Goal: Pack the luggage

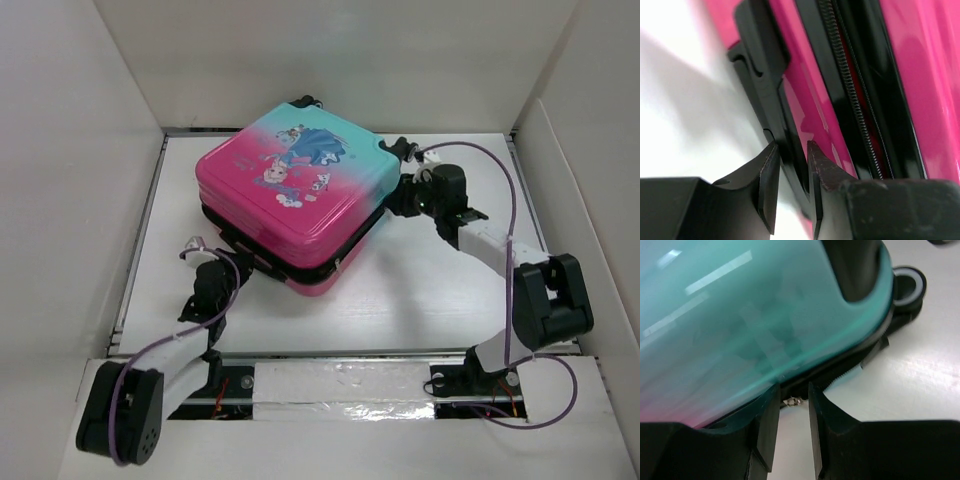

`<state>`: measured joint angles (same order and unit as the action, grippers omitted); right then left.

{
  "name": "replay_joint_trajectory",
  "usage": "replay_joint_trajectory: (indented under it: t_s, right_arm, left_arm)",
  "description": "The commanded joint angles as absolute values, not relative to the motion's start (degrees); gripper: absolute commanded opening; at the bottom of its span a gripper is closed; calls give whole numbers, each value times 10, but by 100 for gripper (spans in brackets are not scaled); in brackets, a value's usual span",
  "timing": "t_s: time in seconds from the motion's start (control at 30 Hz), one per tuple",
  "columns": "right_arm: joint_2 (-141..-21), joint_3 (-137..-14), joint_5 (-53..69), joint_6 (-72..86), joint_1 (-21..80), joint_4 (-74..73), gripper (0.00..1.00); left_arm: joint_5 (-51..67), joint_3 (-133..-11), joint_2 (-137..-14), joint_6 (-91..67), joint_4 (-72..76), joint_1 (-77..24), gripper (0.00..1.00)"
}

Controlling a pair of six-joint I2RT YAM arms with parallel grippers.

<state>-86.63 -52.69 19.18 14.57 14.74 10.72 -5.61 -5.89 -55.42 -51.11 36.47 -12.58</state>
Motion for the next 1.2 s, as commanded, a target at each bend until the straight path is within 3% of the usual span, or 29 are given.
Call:
replay_joint_trajectory:
  t_s: [0.0, 0.17, 0.37, 0.43, 0.53, 0.63, 0.8, 0.93, 1.0, 1.03, 1.1, 1.17]
  right_arm:
    - [-903, -619, 209, 129, 168, 118, 35]
    - [-932, -675, 194, 140, 191, 106, 34]
    - [-869, -628, 167, 127, 191, 87, 41]
    - [-829, -586, 141, 127, 191, 89, 36]
    - [-728, -464, 120, 138, 191, 129, 11]
    - [-647, -344, 169, 142, 185, 192, 0]
    - [-578, -205, 268, 121, 200, 319, 0]
    - [-591, -202, 304, 91, 206, 346, 0]
    - [-605, -221, 338, 66, 222, 327, 8]
    - [-621, -235, 340, 57, 230, 324, 21]
    - [-634, -250, 335, 28, 255, 304, 32]
    - [-645, -261, 326, 14, 271, 291, 40]
  left_arm:
    - [11, -30, -486, -502, 353, -194, 0]
    - [-66, -30, -468, -531, 326, -340, 0]
    - [-143, -61, -480, -543, 317, -429, 0]
    - [-152, -69, -472, -545, 300, -435, 0]
    - [-165, -76, -434, -540, 271, -435, 0]
    - [-177, -83, -382, -523, 222, -435, 0]
    - [-195, -98, -312, -508, 150, -435, 0]
    - [-197, -111, -303, -488, 136, -435, 0]
    - [-193, -121, -316, -481, 132, -435, 0]
    - [-186, -123, -332, -479, 133, -435, 0]
    - [-173, -132, -344, -469, 136, -435, 17]
    - [-162, -137, -359, -468, 133, -435, 24]
